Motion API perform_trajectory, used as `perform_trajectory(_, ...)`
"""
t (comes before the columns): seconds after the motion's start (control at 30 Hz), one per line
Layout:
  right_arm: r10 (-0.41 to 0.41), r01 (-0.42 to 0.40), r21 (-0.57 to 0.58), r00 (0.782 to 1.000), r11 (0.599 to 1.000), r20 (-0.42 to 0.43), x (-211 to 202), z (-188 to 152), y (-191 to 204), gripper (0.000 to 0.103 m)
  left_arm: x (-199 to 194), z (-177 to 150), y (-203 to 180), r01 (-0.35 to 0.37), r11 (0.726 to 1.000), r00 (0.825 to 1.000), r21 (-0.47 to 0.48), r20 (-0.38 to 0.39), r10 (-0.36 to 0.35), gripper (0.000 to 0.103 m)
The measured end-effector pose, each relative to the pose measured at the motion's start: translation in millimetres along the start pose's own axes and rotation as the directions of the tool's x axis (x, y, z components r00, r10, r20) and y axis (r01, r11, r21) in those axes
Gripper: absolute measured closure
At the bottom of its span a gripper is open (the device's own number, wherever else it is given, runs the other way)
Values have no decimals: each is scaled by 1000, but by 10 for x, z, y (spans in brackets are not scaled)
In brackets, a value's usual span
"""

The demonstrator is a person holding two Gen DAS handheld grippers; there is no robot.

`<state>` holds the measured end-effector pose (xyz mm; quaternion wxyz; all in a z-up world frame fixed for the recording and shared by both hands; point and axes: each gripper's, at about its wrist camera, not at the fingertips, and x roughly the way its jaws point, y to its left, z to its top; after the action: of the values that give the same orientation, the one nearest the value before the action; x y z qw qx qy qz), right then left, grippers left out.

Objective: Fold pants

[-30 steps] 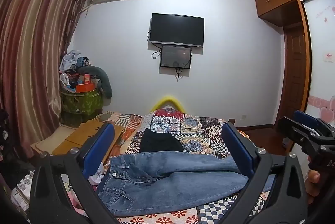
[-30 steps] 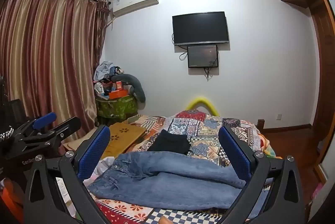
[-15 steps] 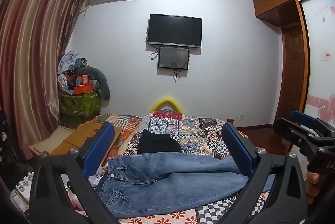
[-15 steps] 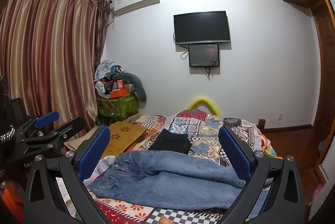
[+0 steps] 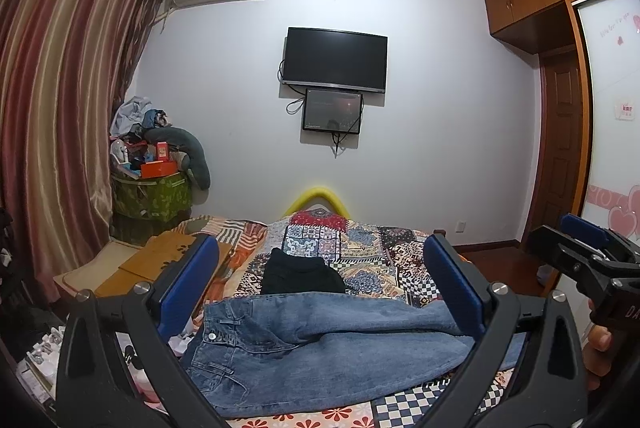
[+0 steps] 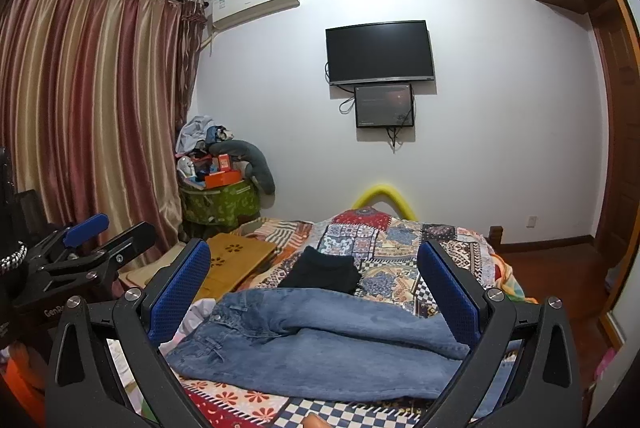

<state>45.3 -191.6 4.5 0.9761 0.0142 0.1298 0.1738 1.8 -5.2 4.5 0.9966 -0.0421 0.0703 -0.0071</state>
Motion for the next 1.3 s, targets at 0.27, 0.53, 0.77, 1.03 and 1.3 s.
perform_trajectory(0.27,-22,22,11,1000,1000,4,-7,9,-55,0,19,23,-28,-4,1000,1000,1,3,4,0)
perform_trajectory(0.53,-28,28,11,1000,1000,6,-12,17,-81,0,20,12,-17,-1,1000,1000,0,2,1,0)
perform_trajectory(0.77,-28,28,14,1000,1000,7,-7,-4,-102,0,18,26,-13,-1,1000,1000,-1,1,1,0)
perform_trajectory(1.03,-26,26,16,1000,1000,9,-15,18,-117,0,37,25,-18,-4,1000,1000,-4,3,4,0)
perform_trajectory(1.3,-28,28,19,1000,999,13,-22,25,-106,0,70,15,-13,-2,1000,1000,-6,1,2,0)
